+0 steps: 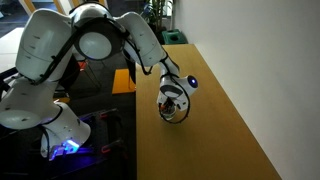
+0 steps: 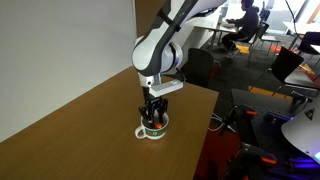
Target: Take the marker out of the mug and place it on the table
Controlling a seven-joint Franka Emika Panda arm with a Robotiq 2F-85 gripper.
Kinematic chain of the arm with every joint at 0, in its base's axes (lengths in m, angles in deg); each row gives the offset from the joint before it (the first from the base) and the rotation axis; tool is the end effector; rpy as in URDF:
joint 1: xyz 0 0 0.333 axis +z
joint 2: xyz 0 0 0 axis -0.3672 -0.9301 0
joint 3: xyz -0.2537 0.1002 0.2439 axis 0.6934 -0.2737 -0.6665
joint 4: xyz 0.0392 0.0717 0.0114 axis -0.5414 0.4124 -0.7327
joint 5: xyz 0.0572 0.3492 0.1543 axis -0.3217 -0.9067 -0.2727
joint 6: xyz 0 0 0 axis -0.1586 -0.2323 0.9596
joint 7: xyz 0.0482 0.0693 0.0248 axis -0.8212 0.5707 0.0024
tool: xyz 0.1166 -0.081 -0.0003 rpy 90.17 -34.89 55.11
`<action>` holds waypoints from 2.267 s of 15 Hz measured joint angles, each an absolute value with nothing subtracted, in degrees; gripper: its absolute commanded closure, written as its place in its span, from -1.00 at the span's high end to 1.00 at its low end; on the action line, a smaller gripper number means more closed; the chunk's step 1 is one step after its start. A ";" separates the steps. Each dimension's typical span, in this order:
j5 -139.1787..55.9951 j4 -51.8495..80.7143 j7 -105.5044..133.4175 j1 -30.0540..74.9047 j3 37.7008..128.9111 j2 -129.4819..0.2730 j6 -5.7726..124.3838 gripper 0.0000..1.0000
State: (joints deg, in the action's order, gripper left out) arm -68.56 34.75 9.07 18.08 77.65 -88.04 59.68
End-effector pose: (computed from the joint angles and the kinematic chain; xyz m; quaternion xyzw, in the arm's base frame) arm 0.5884 -0.0023 0.1041 -0.9434 0.2637 0.1599 0.1222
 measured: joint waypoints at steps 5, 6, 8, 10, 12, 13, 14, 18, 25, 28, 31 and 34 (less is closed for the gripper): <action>-68.27 33.49 8.81 18.11 77.79 -88.67 56.33 -0.96; -68.25 33.29 8.78 18.11 77.82 -88.80 55.96 -1.00; -68.11 32.86 8.11 18.10 77.93 -89.01 55.40 -0.91; -68.02 32.52 7.91 18.11 77.96 -89.17 54.94 -0.91; -67.89 32.43 7.91 18.20 77.96 -89.18 54.90 -0.91; -67.79 32.37 7.91 18.30 77.96 -89.17 54.90 -0.91; -67.74 32.36 7.91 18.47 77.96 -89.06 54.90 -0.91; -67.48 32.81 7.91 19.70 77.94 -87.23 54.90 -0.91; -65.15 36.60 7.10 22.58 77.94 -80.53 55.18 -0.91; -63.27 38.87 6.72 24.15 77.93 -77.17 56.75 -0.91; -58.99 40.36 6.71 25.71 77.95 -75.15 58.16 -0.91; -52.53 40.38 6.05 27.12 78.38 -75.39 59.24 -0.91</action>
